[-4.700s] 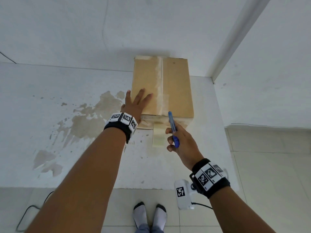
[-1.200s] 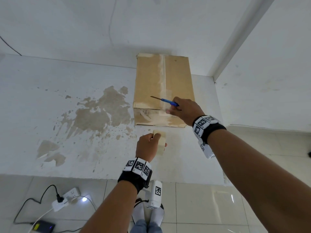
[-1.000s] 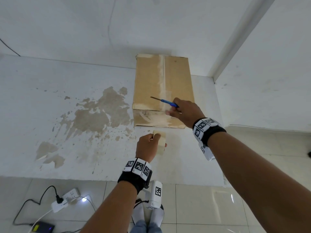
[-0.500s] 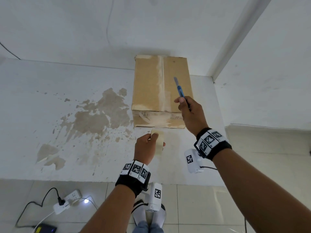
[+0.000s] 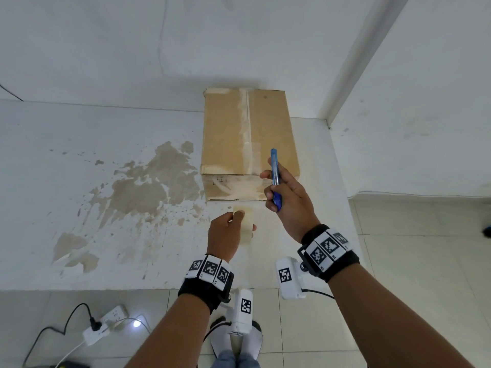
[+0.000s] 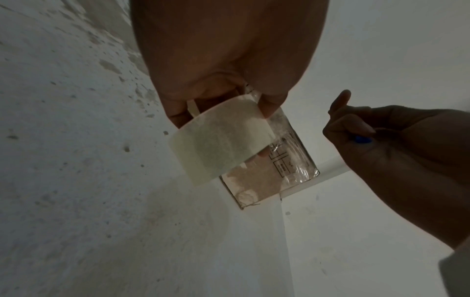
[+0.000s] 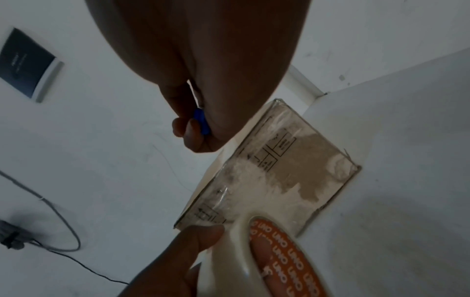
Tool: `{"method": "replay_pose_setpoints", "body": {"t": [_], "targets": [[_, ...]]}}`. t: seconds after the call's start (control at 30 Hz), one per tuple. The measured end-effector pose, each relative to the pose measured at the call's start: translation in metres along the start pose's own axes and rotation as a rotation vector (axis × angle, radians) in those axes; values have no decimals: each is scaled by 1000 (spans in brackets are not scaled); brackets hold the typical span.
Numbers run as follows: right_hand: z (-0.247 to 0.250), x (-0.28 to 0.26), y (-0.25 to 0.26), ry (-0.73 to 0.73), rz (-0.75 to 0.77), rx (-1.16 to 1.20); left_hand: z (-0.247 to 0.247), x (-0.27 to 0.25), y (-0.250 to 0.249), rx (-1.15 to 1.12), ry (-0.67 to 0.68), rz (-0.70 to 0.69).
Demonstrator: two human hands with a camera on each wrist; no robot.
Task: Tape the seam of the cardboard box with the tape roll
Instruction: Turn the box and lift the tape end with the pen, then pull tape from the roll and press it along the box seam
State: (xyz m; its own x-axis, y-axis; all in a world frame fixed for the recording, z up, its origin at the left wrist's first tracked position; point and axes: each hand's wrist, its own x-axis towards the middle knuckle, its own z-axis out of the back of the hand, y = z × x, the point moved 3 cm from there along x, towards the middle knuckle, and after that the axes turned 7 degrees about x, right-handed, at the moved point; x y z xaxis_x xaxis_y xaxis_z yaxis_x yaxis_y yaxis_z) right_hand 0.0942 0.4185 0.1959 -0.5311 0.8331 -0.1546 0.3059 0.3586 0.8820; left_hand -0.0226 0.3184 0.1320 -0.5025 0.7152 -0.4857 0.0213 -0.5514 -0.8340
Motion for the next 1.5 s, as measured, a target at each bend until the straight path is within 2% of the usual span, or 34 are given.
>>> {"method": "replay_pose_setpoints", "body": {"t": [0.1,0.17,0.23,0.3,0.4,0.47,0.57,0.8,0.93,1.0,1.07,1.17,1.23,1.3,1.37,1.43,1.5], "targets": [[14,-9,1,-108,53,-37,0,-1,-1,8,-4,-1],[36,-20,-4,-290,80,-64,0,-2,-1,5,-1,3],[68,-34,-15,-507,40,-110,0,-3,-1,3,4,3],[107,-50,-31,-673,-71,-339,-1,-3,0,0,5,-9],[163,-76,-51,-703,-283,-805,-5,-5,-2,-13,6,-18],[186,-93,-61,-724,-364,-880,-8,-8,-4,3,1,-38],[200,-110,-69,-763,-336,-887,-12,-17,-10,32,2,-68],[204,-106,-75,-654,-279,-1086,-19,-35,-21,79,-3,-40],[195,-105,-72,-674,-257,-1043,-19,-33,-17,80,6,-28],[177,-96,-64,-664,-167,-1032,-19,-30,-13,69,4,-29],[147,-74,-48,-562,-5,-1029,-19,-27,-7,65,9,-25],[84,-32,-16,-261,261,-1087,-16,-24,-5,41,2,-28],[46,-3,4,-83,368,-1169,-14,-25,-6,63,-5,-56],[20,23,18,41,407,-1258,-10,-26,-8,72,-7,-83],[7,42,24,128,361,-1343,-5,-23,-5,50,-6,-71],[3,55,24,176,302,-1429,1,-21,-3,17,-14,-39],[3,61,22,175,312,-1481,7,-19,-2,2,-20,-26]]}}
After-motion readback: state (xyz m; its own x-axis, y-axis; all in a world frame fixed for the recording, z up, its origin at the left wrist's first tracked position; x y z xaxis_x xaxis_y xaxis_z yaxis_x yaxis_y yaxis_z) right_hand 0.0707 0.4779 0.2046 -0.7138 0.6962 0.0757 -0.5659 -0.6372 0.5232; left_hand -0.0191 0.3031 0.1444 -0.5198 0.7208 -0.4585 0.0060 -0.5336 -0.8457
